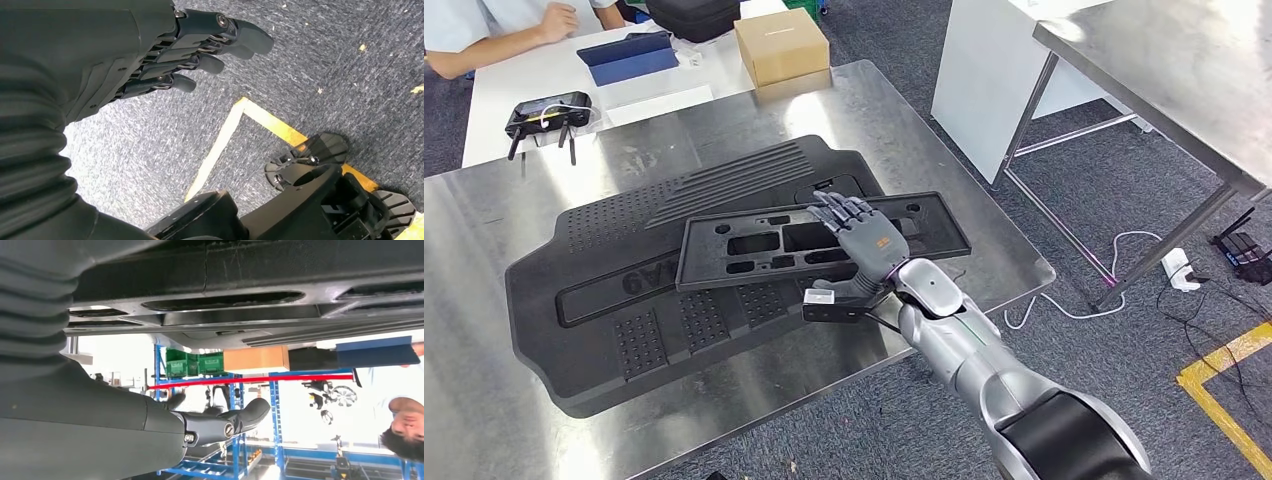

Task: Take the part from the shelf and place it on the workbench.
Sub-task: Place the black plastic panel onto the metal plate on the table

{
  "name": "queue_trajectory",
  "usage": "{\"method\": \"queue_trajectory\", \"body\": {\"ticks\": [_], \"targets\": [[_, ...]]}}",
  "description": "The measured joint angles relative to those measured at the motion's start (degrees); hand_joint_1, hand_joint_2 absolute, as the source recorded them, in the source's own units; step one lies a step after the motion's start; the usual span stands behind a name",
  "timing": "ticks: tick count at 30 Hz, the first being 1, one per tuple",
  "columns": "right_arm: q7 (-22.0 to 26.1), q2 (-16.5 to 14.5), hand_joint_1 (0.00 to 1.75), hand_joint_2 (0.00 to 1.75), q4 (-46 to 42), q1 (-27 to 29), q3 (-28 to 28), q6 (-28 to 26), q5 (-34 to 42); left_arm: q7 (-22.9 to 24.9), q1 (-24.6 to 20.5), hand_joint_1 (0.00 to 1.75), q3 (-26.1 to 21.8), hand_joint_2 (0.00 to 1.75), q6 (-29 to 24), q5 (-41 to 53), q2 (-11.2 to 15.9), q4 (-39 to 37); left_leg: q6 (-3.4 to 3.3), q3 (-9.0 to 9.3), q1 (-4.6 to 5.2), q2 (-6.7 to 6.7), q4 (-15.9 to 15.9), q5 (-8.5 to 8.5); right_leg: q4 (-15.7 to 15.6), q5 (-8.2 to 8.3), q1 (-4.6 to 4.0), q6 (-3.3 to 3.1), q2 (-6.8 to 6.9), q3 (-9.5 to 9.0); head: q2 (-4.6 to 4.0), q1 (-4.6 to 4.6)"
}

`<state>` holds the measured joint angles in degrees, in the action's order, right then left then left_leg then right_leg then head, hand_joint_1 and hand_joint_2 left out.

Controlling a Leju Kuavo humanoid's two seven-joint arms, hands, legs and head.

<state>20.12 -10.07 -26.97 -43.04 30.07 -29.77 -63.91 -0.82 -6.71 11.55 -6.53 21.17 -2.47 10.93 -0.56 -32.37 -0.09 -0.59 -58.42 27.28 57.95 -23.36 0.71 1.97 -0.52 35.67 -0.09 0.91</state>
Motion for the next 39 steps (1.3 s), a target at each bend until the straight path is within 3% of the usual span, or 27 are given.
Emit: {"method": "queue_trajectory", "body": {"ticks": [7,15,30,39], "targets": [[1.47,-0.13,0.00,0.00,-0.01,0.30,-0.97,1.05,2.90,0.04,0.09,0.00,-0.55,1.75,-0.03,0.33,-0.01,0.00,0.00,0.00,0.00,0.00,0.00,0.00,0.00,0.00,0.00,0.00,0.00,-0.02,0.00,-0.01],[7.27,-1.68,0.00,0.00,-3.09,1.32,-4.46,10.37,13.86,0.04,0.16,0.00,-1.87,1.75,-0.03,1.51,-0.04,0.00,0.00,0.02,-0.01,0.00,0.00,0.00,0.00,0.00,0.00,0.00,0.00,-0.02,0.00,0.00],[7.80,-2.30,0.00,0.00,-5.74,2.05,-5.77,11.99,15.51,-0.04,0.38,0.00,-2.68,1.75,-0.03,1.76,-0.07,0.02,0.00,0.03,0.00,0.00,0.00,0.00,0.00,0.00,0.00,0.00,0.00,-0.04,0.00,-0.01],[10.31,-3.43,0.00,0.00,-14.66,5.28,-6.52,22.11,28.75,-0.62,0.56,0.00,-4.23,1.75,-0.20,3.24,-0.09,0.02,0.00,0.04,-0.01,0.00,0.00,0.00,0.00,0.00,-0.01,0.00,0.00,-0.04,0.00,0.00]]}}
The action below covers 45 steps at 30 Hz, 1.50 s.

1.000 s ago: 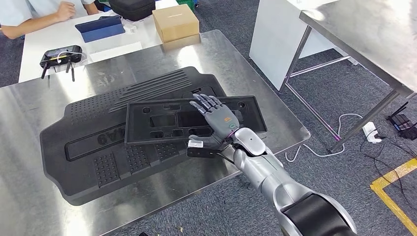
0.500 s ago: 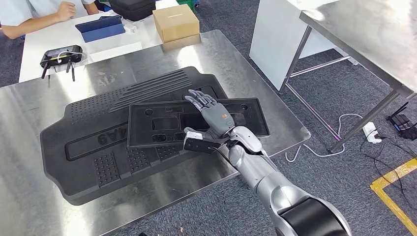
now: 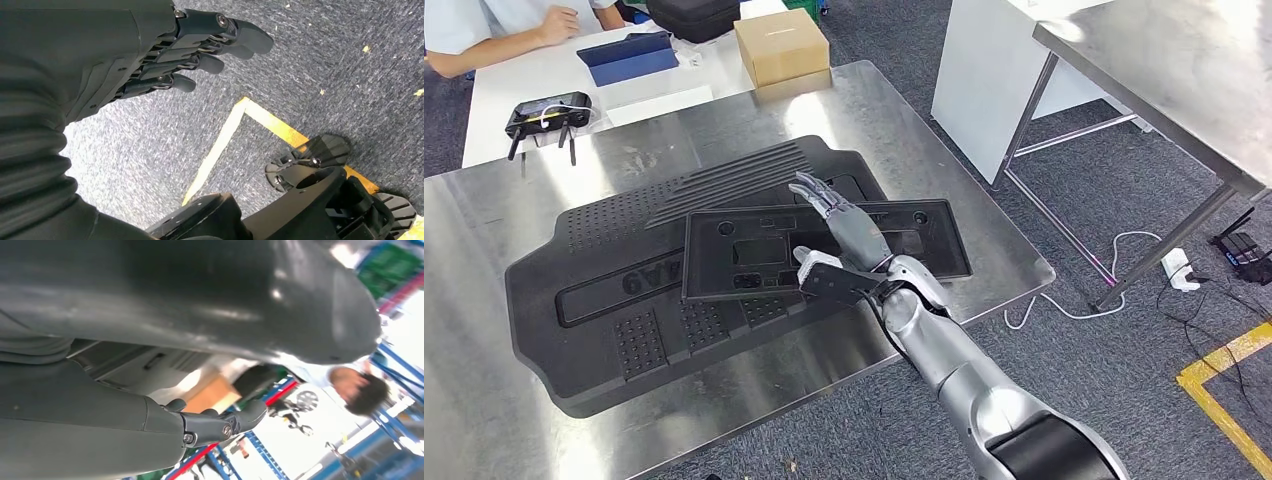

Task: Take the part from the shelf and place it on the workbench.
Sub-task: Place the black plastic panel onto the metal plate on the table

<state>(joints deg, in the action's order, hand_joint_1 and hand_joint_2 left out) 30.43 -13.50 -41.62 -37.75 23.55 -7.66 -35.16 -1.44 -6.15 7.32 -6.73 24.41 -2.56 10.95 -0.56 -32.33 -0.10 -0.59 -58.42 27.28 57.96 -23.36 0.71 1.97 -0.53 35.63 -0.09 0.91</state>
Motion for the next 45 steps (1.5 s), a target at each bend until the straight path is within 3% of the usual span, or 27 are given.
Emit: {"method": "queue_trajectory", "body": {"ticks": [4,8,12,18,23,27,33,40,45], "targets": [[0.04,-0.83,0.00,0.00,-8.51,3.88,-0.51,5.44,12.04,-0.67,0.37,0.00,-1.46,1.75,-0.73,-0.03,-0.04,0.00,0.00,0.00,0.00,0.00,0.00,0.00,0.00,0.00,-0.01,0.00,0.00,0.00,0.00,-0.01],[-1.97,-2.29,0.00,0.00,-25.11,12.95,-1.15,15.24,32.66,-2.67,1.77,0.00,-3.93,0.00,-2.65,-1.44,-0.14,-0.02,0.00,-0.01,0.00,-0.02,0.00,0.06,-0.01,-0.03,-0.01,0.00,0.01,0.01,0.01,0.00],[-2.43,-2.14,0.00,0.00,-40.77,22.71,-0.20,18.93,42.91,-3.90,3.30,0.00,-6.41,0.00,-4.05,-3.09,-0.15,-0.04,-0.03,-0.01,0.01,-0.02,0.01,0.19,-0.05,-0.06,-0.01,-0.01,0.01,0.03,0.00,0.00],[1.68,0.34,0.00,0.00,-57.53,35.06,0.12,21.79,49.32,-4.01,4.26,0.00,-9.35,0.00,-5.26,-4.14,-0.15,-0.04,-0.09,0.02,0.02,0.00,0.02,0.25,-0.11,-0.07,0.00,-0.01,0.01,-0.03,0.00,-0.01],[6.89,2.15,0.00,0.00,-67.87,44.62,-2.40,20.27,46.08,-4.28,4.77,0.00,-11.23,0.00,-6.21,-4.40,-0.17,-0.04,-0.13,0.06,0.02,0.00,0.02,0.30,-0.12,-0.07,0.01,0.00,0.00,-0.07,0.00,0.00],[7.52,2.74,0.00,0.00,-73.48,50.26,-5.90,14.17,38.73,-4.12,4.94,0.00,-12.41,0.00,-6.34,-4.63,-0.17,-0.04,-0.13,0.04,0.02,0.01,0.02,0.34,-0.12,-0.07,0.01,0.00,-0.01,-0.09,0.00,0.00],[7.56,4.16,0.00,0.00,-78.73,53.63,-7.23,0.44,28.62,-3.73,5.09,0.00,-13.83,0.00,-6.64,-4.49,-0.22,-0.04,-0.13,0.08,0.02,0.06,0.03,0.35,-0.12,-0.07,0.00,0.00,-0.02,-0.16,0.00,-0.01],[7.56,5.76,0.00,0.00,-80.75,54.44,-7.17,-2.39,27.12,-3.68,5.10,0.00,-14.29,0.00,-6.67,-4.22,-0.36,-0.04,-0.13,0.19,0.02,0.06,0.03,0.35,-0.12,-0.07,0.00,0.00,-0.02,-0.28,0.01,0.01],[7.56,7.27,0.00,0.00,-80.89,54.42,-5.94,-8.86,24.39,-3.54,5.11,0.00,-14.78,0.00,-6.67,-4.05,-0.40,-0.04,-0.44,0.24,0.10,0.06,-0.01,0.41,-0.44,0.04,0.23,0.15,-0.01,-0.45,0.00,0.01]]}}
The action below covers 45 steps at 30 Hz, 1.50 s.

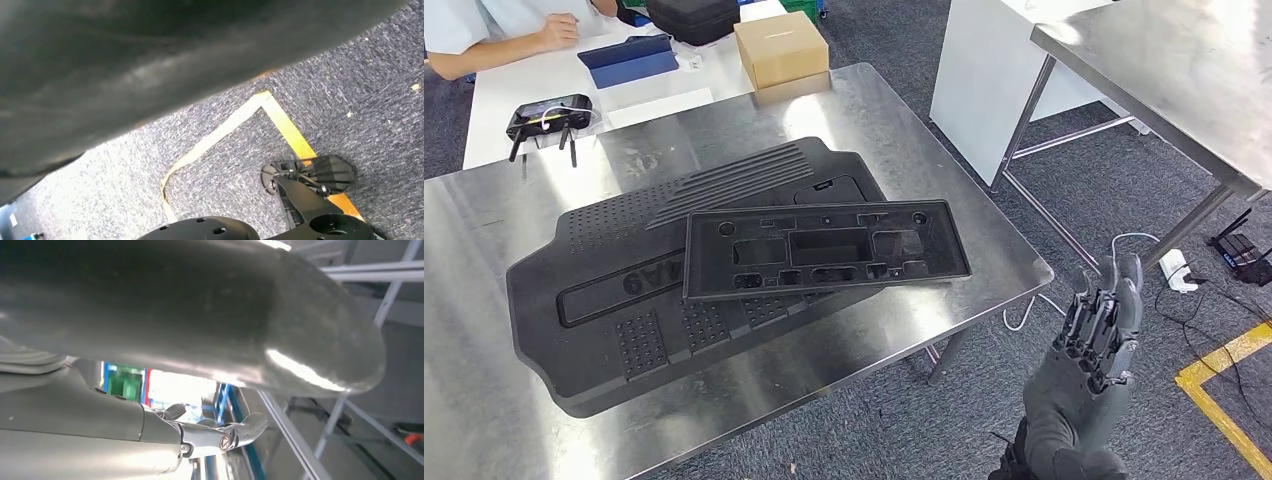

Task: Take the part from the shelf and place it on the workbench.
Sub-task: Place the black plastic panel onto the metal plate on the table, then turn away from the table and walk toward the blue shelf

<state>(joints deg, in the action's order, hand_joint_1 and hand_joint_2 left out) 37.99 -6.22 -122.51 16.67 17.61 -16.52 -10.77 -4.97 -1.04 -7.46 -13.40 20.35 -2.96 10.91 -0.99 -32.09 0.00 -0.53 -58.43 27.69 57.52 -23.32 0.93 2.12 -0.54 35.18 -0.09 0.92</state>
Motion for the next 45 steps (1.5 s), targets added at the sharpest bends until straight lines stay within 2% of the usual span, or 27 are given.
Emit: {"method": "queue_trajectory", "body": {"ticks": [3,5,7,8,9,10,12,13,15,18,20,22,23,24,25,27,29,30,32,34,36,38,39,40,41,43,45], "targets": [[0.00,1.10,0.00,0.00,-0.06,-0.06,1.13,-3.08,-1.36,0.10,0.00,0.00,-0.35,0.00,0.00,0.12,-0.13,0.00,-1.18,1.28,-0.41,0.02,2.02,-0.87,-0.21,-0.07,-0.09,0.45,0.10,-0.31,0.00,-0.04],[0.00,1.87,0.00,0.87,-0.07,-0.11,1.59,-4.16,-1.93,0.22,-0.01,0.00,-0.48,0.00,0.01,0.16,-0.26,0.00,-1.41,2.23,-1.07,0.03,3.39,-1.63,4.26,-2.26,-0.09,0.27,0.17,1.71,0.00,-0.27],[0.00,2.63,0.00,1.75,0.01,-0.13,1.83,-4.80,-2.20,0.67,-0.03,0.00,-0.71,0.00,0.10,0.17,-0.32,0.00,-1.37,2.30,-1.38,-0.05,3.52,-1.70,11.44,-5.13,0.36,0.37,0.17,5.12,0.00,-0.36],[0.00,2.98,0.00,1.75,0.10,-0.11,1.93,-5.01,-2.23,1.04,-0.01,0.00,-0.82,0.00,0.25,0.17,-0.34,-0.01,-1.18,2.30,-1.55,-0.19,3.50,-1.65,13.55,-5.71,0.71,0.76,0.18,6.12,0.00,-0.35],[0.00,3.28,0.00,1.75,0.19,-0.12,2.02,-5.14,-2.24,1.42,0.00,0.00,-0.90,0.00,0.42,0.17,-0.37,-0.02,-0.85,2.32,-1.83,-0.43,3.46,-1.57,13.63,-5.47,1.11,1.44,0.18,6.08,0.00,-0.33],[0.00,3.51,0.00,1.75,0.31,-0.14,2.09,-5.22,-2.26,1.80,0.01,0.00,-0.95,0.00,0.58,0.17,-0.39,-0.03,-0.37,2.36,-2.21,-0.77,3.34,-1.44,11.45,-4.48,1.58,2.35,0.18,4.82,0.00,-0.34],[0.00,3.84,0.00,1.75,0.55,-0.26,2.21,-5.26,-2.35,2.42,-0.04,0.00,-1.05,0.00,0.75,0.17,-0.29,-0.04,0.96,2.28,-2.77,-1.55,2.70,-0.90,4.00,-2.19,2.53,4.24,-0.38,0.55,0.00,-0.53],[0.00,3.96,0.00,1.75,0.68,-0.35,2.30,-5.26,-2.40,2.64,-0.07,0.00,-1.12,0.00,0.77,0.17,-0.24,-0.04,1.70,2.18,-2.85,-1.89,2.30,-0.52,1.22,-1.64,2.79,4.39,-0.72,-1.18,0.00,-0.76],[0.00,4.18,0.00,1.75,0.90,-0.53,2.53,-5.27,-2.44,2.87,-0.07,0.00,-1.22,0.00,0.79,0.17,-0.06,-0.04,2.83,2.08,-2.74,-2.40,2.12,-0.13,-0.21,-1.90,2.71,3.34,-1.15,-2.30,0.00,-0.94],[0.00,4.29,0.00,1.75,0.98,-0.65,2.76,-5.27,-2.52,3.06,-0.02,0.00,-1.25,0.00,0.81,0.17,-0.19,-0.04,3.41,2.06,-3.26,-2.14,1.70,0.24,0.09,-2.08,2.38,1.41,-0.39,-2.47,0.01,-0.51],[0.00,4.32,0.00,1.75,1.02,-0.69,2.88,-5.26,-2.63,3.09,-0.11,0.00,-1.25,0.00,0.86,0.17,-0.25,-0.04,3.15,-0.49,-3.14,-0.72,-3.77,3.01,0.03,-2.28,2.09,0.57,0.34,-2.78,0.01,-0.30],[0.00,4.32,0.00,1.75,1.17,-0.70,2.96,-5.25,-2.71,3.09,-0.16,0.00,-1.26,0.00,0.90,0.17,-0.25,-0.04,2.65,-5.17,-2.68,0.08,-12.55,6.55,0.04,-2.59,1.46,0.03,1.15,-3.05,0.00,-0.26],[0.00,4.33,0.00,1.75,1.28,-0.70,2.96,-5.24,-2.72,3.10,-0.11,0.00,-1.26,0.00,0.90,0.17,-0.25,-0.04,2.36,-6.95,-2.48,0.12,-15.55,7.20,0.05,-2.74,1.12,-0.19,1.52,-3.22,0.00,-0.27],[0.00,4.33,0.00,1.75,1.39,-0.71,2.97,-5.23,-2.72,3.10,-0.03,0.00,-1.26,0.00,0.90,0.17,-0.25,-0.04,1.98,-7.75,-2.30,0.16,-16.47,6.71,0.05,-2.90,0.81,-0.41,1.88,-3.46,0.00,-0.27],[0.00,4.33,0.00,1.75,1.48,-0.72,2.97,-5.23,-2.72,3.11,0.04,0.00,-1.27,0.00,0.90,0.17,-0.25,-0.04,1.52,-7.36,-2.10,0.27,-14.99,5.10,0.05,-3.08,0.56,-0.62,2.22,-3.77,0.00,-0.27],[0.00,4.34,0.00,1.75,1.58,-0.74,2.98,-5.23,-2.72,3.11,0.07,0.00,-1.28,0.00,0.89,0.17,-0.25,-0.04,0.44,-4.31,-1.56,1.50,-7.75,0.70,0.05,-3.50,0.23,-0.77,2.82,-4.44,0.00,-0.27],[0.00,4.36,0.00,1.75,1.64,-0.77,2.97,-5.23,-2.65,3.11,-0.12,0.00,-1.33,0.00,0.87,0.17,-0.26,-0.04,0.00,-2.00,-0.90,2.99,-2.23,-1.33,0.16,-3.95,-0.31,-0.41,3.39,-4.76,0.00,-0.31],[0.00,4.37,0.00,1.75,1.67,-0.79,2.97,-5.23,-2.59,3.11,-0.20,0.00,-1.36,0.00,0.87,0.17,-0.29,-0.04,-0.02,-1.76,-0.62,3.26,-1.31,-1.37,0.15,-4.08,-0.50,-0.20,3.74,-4.78,0.00,-0.31],[0.00,4.38,0.00,1.75,1.68,-0.84,2.97,-5.23,-2.49,3.10,-0.24,0.00,-1.46,0.00,0.87,0.17,-0.40,-0.04,-0.17,-1.83,-0.46,2.32,-0.90,-1.40,0.04,-4.27,-0.56,0.30,4.54,-4.82,0.00,-0.33],[0.00,4.39,0.00,1.75,1.69,-0.91,2.97,-5.23,-2.44,3.09,-0.20,0.00,-1.62,0.00,0.78,0.16,-0.50,-0.03,-0.68,-1.62,-0.61,1.34,-0.53,-1.70,1.91,-5.45,-0.38,0.61,3.74,-4.05,0.00,-0.49],[0.00,4.42,0.00,1.75,1.76,-0.97,2.96,-5.23,-2.39,3.07,-0.26,0.00,-1.74,0.00,0.70,0.15,-0.53,-0.01,-1.09,-1.62,-0.71,0.44,-0.38,-1.86,8.34,-8.30,-0.25,0.35,1.85,-0.90,0.00,-0.80],[0.00,4.50,0.00,1.75,1.91,-0.98,2.96,-5.23,-2.37,3.07,-0.30,0.00,-1.78,0.00,0.71,0.15,-0.54,0.00,-1.26,-1.80,-0.63,-0.62,-0.40,-1.87,15.52,-10.57,-0.25,0.25,1.00,3.07,0.00,-0.94],[0.00,4.55,0.00,1.75,1.99,-0.98,2.96,-5.23,-2.36,3.07,-0.28,0.00,-1.78,0.00,0.72,0.15,-0.54,0.00,-1.28,-1.81,-0.59,-1.17,-0.40,-1.87,16.68,-10.48,-0.26,0.52,0.86,3.97,0.00,-0.95],[0.00,4.58,0.00,1.75,2.07,-0.99,2.96,-5.22,-2.35,3.05,-0.26,0.00,-1.79,0.00,0.72,0.15,-0.56,0.00,-1.29,-1.76,-0.57,-1.75,-0.41,-1.87,15.64,-9.50,-0.26,0.95,0.73,3.79,0.00,-0.95],[0.00,4.60,0.00,1.75,2.11,-0.99,2.96,-5.21,-2.32,3.00,-0.25,0.00,-1.79,0.00,0.72,0.14,-0.59,0.00,-1.27,-1.67,-0.57,-2.32,-0.41,-1.87,12.40,-7.81,-0.25,1.40,0.52,2.48,0.00,-0.96],[0.00,4.60,0.00,0.87,2.14,-1.02,2.96,-5.18,-2.23,2.78,-0.27,0.00,-1.80,0.00,0.72,0.12,-0.68,0.01,-1.11,-1.58,-0.42,-3.32,-0.48,-1.80,4.28,-4.51,-0.24,1.67,-0.53,-1.01,0.00,-0.97],[0.00,4.60,0.00,0.00,2.15,-1.05,2.94,-5.07,-1.81,2.37,-0.22,0.00,-1.82,0.00,0.72,0.10,-0.73,0.02,-0.69,-1.62,-0.20,-3.91,-0.51,-1.70,0.28,-3.17,-0.36,0.99,-1.24,-2.64,0.00,-0.93]]}}
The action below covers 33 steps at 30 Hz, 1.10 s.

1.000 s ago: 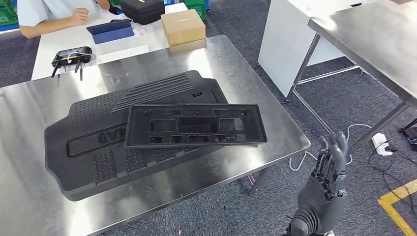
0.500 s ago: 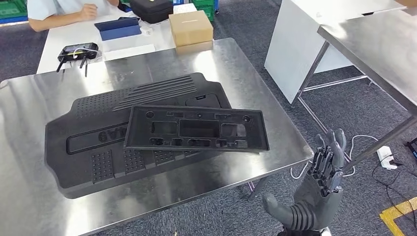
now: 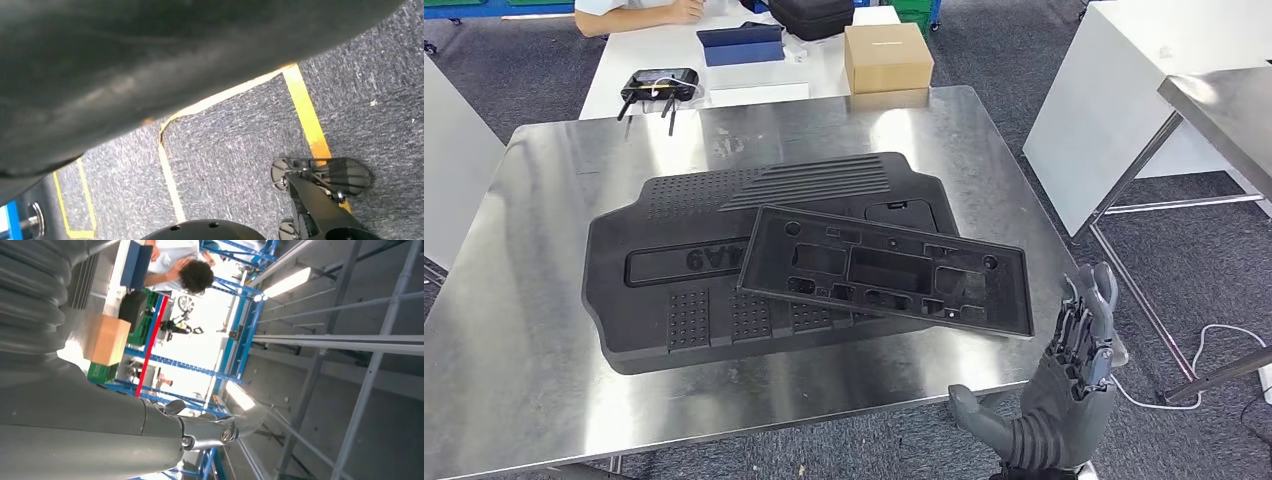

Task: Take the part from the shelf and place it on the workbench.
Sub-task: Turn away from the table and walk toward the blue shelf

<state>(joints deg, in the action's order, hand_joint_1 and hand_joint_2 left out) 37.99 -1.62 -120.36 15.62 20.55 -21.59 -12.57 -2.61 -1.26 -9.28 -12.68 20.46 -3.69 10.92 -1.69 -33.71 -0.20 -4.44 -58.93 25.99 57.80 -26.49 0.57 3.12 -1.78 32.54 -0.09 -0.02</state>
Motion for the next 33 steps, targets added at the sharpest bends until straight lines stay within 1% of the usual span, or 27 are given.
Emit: {"method": "queue_trajectory", "body": {"ticks": [1,2,3,5,8,11,13,21,28,31,32,33], "targets": [[0.00,-0.02,0.00,0.00,0.01,0.00,-0.01,0.15,0.41,-0.22,0.08,0.00,-0.03,0.00,0.00,-0.01,0.00,0.01,0.20,-0.03,0.12,-0.12,-0.05,0.08,-0.28,0.15,-0.07,-0.40,0.06,-0.12,0.00,0.02],[0.00,-0.03,0.00,0.00,0.01,0.00,-0.03,0.37,0.90,-0.47,0.17,0.00,-0.08,0.00,-0.01,-0.01,0.01,0.01,0.04,-0.07,0.08,-0.06,0.00,0.00,-0.34,0.27,-0.08,-0.58,0.10,-0.23,0.00,0.03],[0.00,-0.05,0.00,0.00,0.02,0.03,-0.04,0.60,1.35,-0.67,0.24,0.00,-0.15,0.00,-0.01,-0.01,0.01,0.01,-0.17,-0.07,0.07,0.02,0.05,-0.03,-0.41,0.38,-0.10,-0.67,0.09,-0.33,0.00,0.04],[0.00,-0.08,0.00,0.00,0.02,0.08,-0.08,0.92,1.88,-1.07,0.26,0.00,-0.32,0.00,-0.02,-0.01,0.02,0.01,-0.66,0.03,0.05,0.21,0.20,-0.16,-0.46,0.51,-0.12,-0.64,0.04,-0.41,0.01,0.07],[0.00,-0.11,0.00,0.00,0.02,0.13,-0.21,1.10,2.20,-1.54,0.21,0.00,-0.48,0.00,-0.05,0.04,0.01,0.01,-0.46,0.26,0.03,0.28,0.48,-0.19,-0.45,0.48,-0.20,-0.70,-0.01,-0.45,0.01,0.07],[0.00,-0.21,0.00,0.00,0.02,0.29,-0.38,1.32,2.62,-2.00,0.20,0.00,-0.57,0.00,-0.10,0.06,0.00,0.01,0.14,0.28,-0.04,0.28,0.59,-0.19,-0.42,0.43,-0.29,-0.80,-0.01,-0.43,0.00,0.05],[0.00,-0.23,0.00,0.00,0.02,0.39,-0.45,1.42,2.75,-2.17,0.21,0.00,-0.68,0.00,-0.11,0.05,-0.01,0.01,0.43,0.27,-0.07,0.28,0.61,-0.17,-0.41,0.39,-0.32,-0.86,-0.01,-0.44,0.00,0.04],[0.00,-0.46,0.00,0.00,-0.01,0.73,-0.94,1.57,3.30,-2.48,0.21,0.00,-0.86,0.00,0.38,0.37,-0.02,0.01,0.43,0.25,0.33,0.27,0.61,-0.18,-0.43,0.40,0.11,-0.85,-0.01,-0.46,0.01,0.01],[0.00,-0.69,0.00,0.00,-0.01,1.42,-1.69,1.57,4.19,-2.88,0.23,0.00,-1.01,0.00,0.68,0.50,0.15,0.01,-0.13,0.11,0.91,0.28,0.13,0.09,-0.54,0.45,0.63,-0.60,-0.01,-0.53,0.00,0.04],[0.00,-0.79,0.00,0.00,-0.10,1.64,-1.83,1.57,4.22,-3.00,0.22,0.00,-1.12,0.00,0.68,0.50,0.17,0.01,-0.68,0.15,1.08,0.38,0.19,0.04,-0.74,0.51,0.73,-0.15,-0.08,-0.59,0.00,0.04],[0.00,-0.84,0.00,0.00,-0.20,1.70,-1.86,1.57,4.23,-3.05,0.22,0.00,-1.19,0.00,0.68,0.50,0.15,0.01,-0.95,0.28,0.92,0.53,0.47,-0.17,-0.52,0.38,0.72,-0.01,-0.01,-0.47,0.00,0.05],[0.00,-0.88,0.00,0.00,-0.32,1.70,-1.89,1.56,4.25,-3.13,0.22,0.00,-1.26,0.00,0.69,0.50,0.15,0.01,-1.22,0.41,0.68,0.70,0.78,-0.40,0.38,-0.17,0.62,-0.02,0.16,0.00,0.00,0.00]]}}
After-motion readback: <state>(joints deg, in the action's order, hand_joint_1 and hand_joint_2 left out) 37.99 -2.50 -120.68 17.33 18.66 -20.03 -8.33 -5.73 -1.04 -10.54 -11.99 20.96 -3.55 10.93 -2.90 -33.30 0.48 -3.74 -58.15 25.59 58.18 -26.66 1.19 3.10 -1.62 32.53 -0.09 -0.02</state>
